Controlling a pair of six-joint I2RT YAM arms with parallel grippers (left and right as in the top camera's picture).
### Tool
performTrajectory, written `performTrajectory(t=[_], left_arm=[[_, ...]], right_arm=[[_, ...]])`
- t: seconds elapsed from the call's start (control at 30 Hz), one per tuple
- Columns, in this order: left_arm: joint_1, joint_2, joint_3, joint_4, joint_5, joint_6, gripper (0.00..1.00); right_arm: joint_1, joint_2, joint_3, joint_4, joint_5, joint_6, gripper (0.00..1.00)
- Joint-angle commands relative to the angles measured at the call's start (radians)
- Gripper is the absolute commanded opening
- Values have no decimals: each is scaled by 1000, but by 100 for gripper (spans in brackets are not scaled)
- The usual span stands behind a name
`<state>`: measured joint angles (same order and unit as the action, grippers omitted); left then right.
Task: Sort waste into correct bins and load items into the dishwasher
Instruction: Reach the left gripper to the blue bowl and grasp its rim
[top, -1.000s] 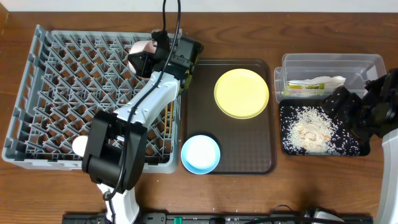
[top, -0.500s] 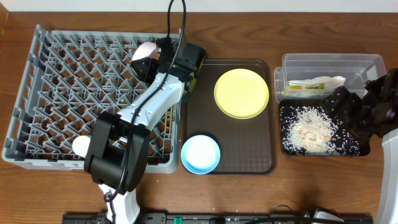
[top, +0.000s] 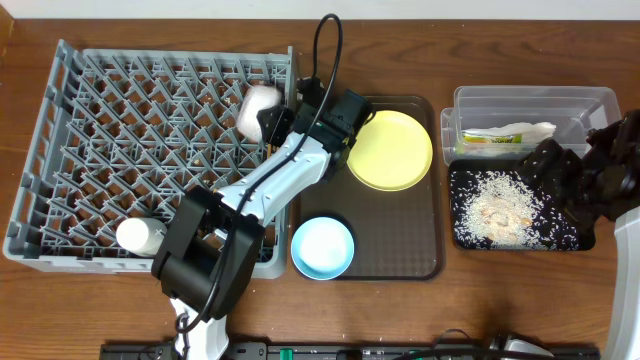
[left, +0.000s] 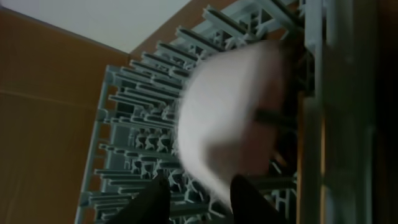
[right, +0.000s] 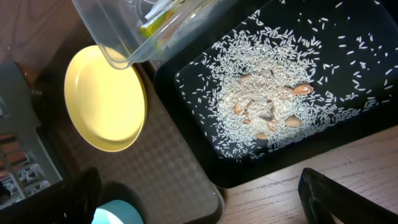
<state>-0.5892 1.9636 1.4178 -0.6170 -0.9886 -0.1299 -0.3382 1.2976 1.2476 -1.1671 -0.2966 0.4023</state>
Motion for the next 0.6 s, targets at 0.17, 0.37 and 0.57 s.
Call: performTrajectory(t=[0.17,0.37,0.57], left_arm=[[0,1,-6,-19,12,-37,40],[-58,-111,1,-19,80,-45,53],[-108,-260,1,-65,634,-101,53]], right_arm=[[-6,-8,-2,-3,-7,1,99],[-6,-8,-2,-3,-7,1,99],[-6,-8,-2,-3,-7,1,99]])
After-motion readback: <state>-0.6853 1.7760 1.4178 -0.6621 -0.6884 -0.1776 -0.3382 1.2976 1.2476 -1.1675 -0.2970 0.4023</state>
